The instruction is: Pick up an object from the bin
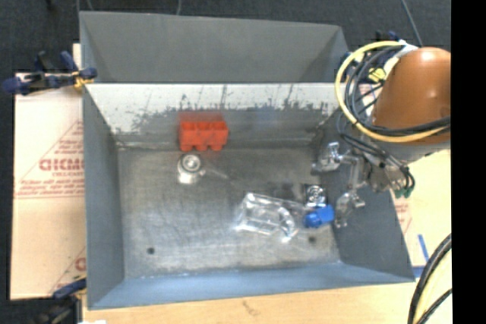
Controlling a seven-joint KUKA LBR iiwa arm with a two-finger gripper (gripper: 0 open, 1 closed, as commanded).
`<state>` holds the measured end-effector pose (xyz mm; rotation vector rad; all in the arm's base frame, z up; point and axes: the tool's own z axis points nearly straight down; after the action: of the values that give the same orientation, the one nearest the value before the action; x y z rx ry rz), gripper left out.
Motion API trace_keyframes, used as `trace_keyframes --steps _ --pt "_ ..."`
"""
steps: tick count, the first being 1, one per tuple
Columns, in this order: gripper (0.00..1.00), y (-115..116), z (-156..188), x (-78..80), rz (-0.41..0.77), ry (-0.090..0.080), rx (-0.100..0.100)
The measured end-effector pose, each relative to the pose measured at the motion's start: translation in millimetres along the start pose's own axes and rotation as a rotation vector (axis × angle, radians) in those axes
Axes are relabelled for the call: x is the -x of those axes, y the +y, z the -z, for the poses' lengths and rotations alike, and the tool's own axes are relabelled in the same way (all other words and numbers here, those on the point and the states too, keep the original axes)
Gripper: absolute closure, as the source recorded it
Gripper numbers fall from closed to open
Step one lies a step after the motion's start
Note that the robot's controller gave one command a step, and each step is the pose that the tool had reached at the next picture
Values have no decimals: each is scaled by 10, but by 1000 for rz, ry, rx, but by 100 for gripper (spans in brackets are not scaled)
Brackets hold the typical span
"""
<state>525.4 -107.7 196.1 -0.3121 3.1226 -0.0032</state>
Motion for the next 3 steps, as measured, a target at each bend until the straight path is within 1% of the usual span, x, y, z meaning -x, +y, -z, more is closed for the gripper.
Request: trace_keyframes --steps 1,2,3 --pt "0 -87 -1194 -14 0 1 3" --pt "0 -255 -1209 163 76 -5 -1" --pt "100 -260 -1189 187 77 -14 -3"
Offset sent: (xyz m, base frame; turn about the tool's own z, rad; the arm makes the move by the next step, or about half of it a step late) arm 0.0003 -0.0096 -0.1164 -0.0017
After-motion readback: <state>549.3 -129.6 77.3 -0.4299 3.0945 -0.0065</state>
